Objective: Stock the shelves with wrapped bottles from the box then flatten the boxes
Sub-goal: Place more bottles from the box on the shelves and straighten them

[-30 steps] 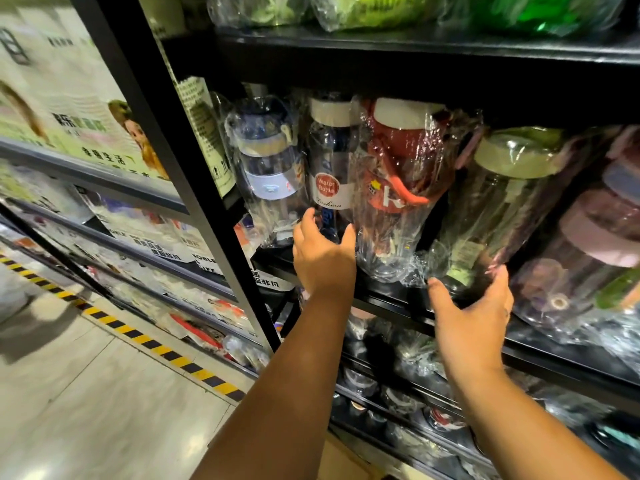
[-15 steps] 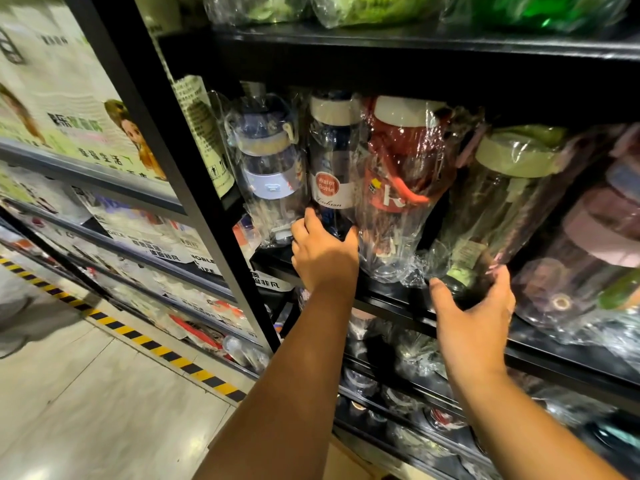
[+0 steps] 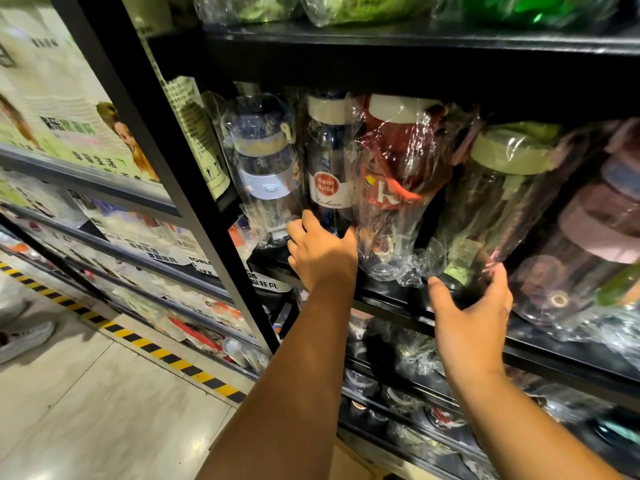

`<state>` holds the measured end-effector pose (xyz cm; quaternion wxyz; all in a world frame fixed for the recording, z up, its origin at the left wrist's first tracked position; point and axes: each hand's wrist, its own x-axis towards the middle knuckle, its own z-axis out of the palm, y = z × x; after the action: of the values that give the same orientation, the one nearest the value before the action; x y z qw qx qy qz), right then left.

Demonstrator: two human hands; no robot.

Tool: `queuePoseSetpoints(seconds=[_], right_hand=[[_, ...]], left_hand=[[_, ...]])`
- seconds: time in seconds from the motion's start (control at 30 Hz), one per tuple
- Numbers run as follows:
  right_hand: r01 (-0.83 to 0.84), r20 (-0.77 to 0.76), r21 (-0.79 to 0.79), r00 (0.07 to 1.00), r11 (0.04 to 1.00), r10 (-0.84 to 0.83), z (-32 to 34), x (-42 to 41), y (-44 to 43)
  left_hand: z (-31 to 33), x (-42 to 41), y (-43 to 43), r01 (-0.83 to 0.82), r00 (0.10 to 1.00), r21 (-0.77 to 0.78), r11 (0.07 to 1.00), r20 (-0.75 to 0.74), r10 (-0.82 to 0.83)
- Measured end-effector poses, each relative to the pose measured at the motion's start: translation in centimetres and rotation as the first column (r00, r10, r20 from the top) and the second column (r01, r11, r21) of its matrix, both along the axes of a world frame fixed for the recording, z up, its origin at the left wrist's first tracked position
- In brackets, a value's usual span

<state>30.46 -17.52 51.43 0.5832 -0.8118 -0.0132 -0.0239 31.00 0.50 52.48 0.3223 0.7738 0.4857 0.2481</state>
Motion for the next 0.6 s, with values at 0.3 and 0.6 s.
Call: queuePoseSetpoints(seconds=[0.3,0.6], right_hand=[[-0.008,-0.016,0.013,1.000,1.000,0.008,0.21,-0.20,-0.09],[-0.008,-0.017,0.022,1.000,1.000,0.008,0.37,-0.23,0.05]], left_hand=[[-0.63,-0.24,0.09,-0.009,0.989,-0.030,1.000,0.149,0.013],[-0.81,-0.35,-0.09,-0.018,0.975,-0.039,0.999,0.222,0.026]])
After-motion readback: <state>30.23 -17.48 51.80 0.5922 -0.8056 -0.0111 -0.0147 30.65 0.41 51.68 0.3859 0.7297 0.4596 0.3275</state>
